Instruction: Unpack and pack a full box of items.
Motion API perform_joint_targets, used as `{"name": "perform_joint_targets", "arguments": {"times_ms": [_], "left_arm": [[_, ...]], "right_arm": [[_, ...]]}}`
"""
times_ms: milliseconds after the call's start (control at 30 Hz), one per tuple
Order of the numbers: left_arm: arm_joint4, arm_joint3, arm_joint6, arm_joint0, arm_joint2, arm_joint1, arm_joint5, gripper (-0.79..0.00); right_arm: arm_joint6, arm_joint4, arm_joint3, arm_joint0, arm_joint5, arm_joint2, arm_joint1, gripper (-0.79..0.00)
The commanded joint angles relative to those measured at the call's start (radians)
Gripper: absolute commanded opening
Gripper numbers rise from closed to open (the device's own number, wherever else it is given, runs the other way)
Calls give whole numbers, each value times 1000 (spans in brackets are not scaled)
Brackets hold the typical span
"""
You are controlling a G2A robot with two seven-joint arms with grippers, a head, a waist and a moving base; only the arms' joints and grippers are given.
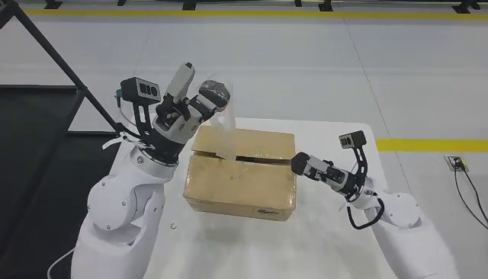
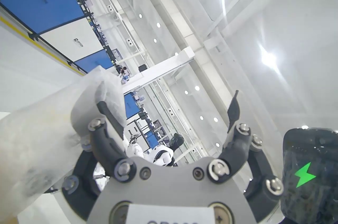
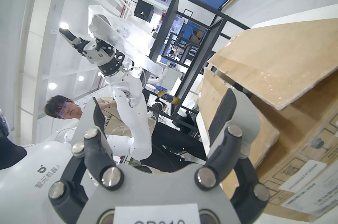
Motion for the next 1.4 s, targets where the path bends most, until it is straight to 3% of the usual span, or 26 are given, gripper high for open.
{"name": "perform_joint_targets", "arguments": {"times_ms": [0, 200, 433, 633, 700, 833, 933, 1167, 1367], "left_arm": [[2, 0, -2, 1, -1, 0, 0, 0], [1, -1, 2, 3, 0, 0, 1, 0], [-34, -2, 71, -25, 72, -13, 20, 0], [-52, 36, 121, -67, 136, -27, 32, 0], [-53, 50, 131, -79, 159, -32, 31, 0], [-62, 76, 148, -103, 201, -43, 29, 0], [-64, 91, 154, -119, 227, -50, 24, 0], [-74, 114, 158, -145, 257, -63, 24, 0], [-82, 123, 151, -150, 259, -69, 31, 0]], "right_arm": [[6, 12, 1, 1, 1, 0, 0, 0], [-3, 5, 0, 0, 0, 1, 0, 0], [-181, -295, -101, -39, -195, -24, -7, 0], [-367, -493, -146, -76, -253, -44, -20, 0], [-432, -558, -167, -89, -251, -45, -24, -37], [-533, -671, -209, -115, -236, -50, -30, -256], [-596, -746, -231, -129, -213, -53, -35, -268], [-684, -825, -248, -139, -201, -59, -42, -459], [-723, -839, -240, -135, -192, -55, -45, -523]]}}
